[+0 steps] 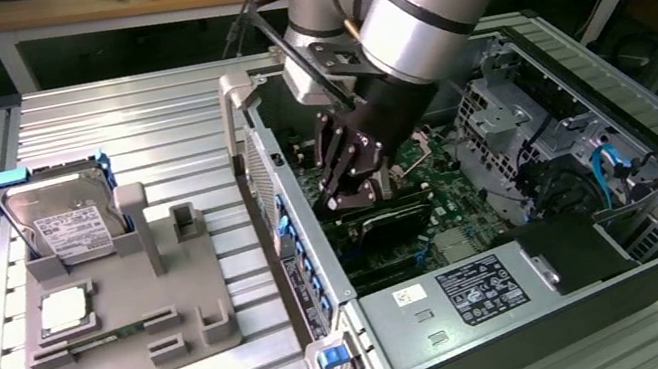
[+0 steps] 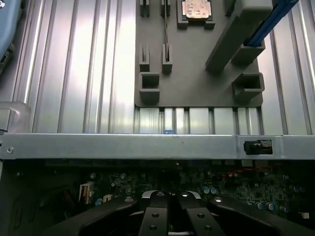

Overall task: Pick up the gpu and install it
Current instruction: 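Press down on the gpu until it lock into place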

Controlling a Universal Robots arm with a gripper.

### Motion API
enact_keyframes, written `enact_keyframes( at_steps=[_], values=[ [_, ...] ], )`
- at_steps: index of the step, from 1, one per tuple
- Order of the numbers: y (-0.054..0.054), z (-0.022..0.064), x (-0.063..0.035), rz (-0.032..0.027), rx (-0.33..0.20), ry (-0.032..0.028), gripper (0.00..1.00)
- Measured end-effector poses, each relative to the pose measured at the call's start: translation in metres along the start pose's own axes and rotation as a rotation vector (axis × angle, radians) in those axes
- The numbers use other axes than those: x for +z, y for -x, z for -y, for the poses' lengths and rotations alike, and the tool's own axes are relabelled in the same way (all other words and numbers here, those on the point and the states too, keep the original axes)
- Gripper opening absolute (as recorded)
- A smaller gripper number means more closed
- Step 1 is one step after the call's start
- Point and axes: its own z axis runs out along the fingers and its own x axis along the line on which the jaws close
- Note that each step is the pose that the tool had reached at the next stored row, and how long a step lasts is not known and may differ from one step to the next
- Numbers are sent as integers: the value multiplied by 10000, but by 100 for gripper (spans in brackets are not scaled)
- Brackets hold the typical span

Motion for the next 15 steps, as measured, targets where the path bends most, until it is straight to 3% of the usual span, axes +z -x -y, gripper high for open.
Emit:
enact_keyframes(
  at_steps=[2, 6, 7, 8, 10, 11, 12, 15],
  values=[
    [-3, 45, -15, 35, -8, 316, 11],
    [-21, 125, -36, 127, -32, 893, 11],
    [-30, 149, -42, 147, -38, 1081, 11],
    [-40, 166, -46, 164, -42, 1224, 11],
    [-57, 201, -51, 222, -60, 1460, 11],
    [-60, 237, -61, 263, -73, 1627, 11],
    [-61, 263, -69, 289, -82, 1742, 11],
    [-68, 346, -90, 339, -91, 2133, 11]
  ],
)
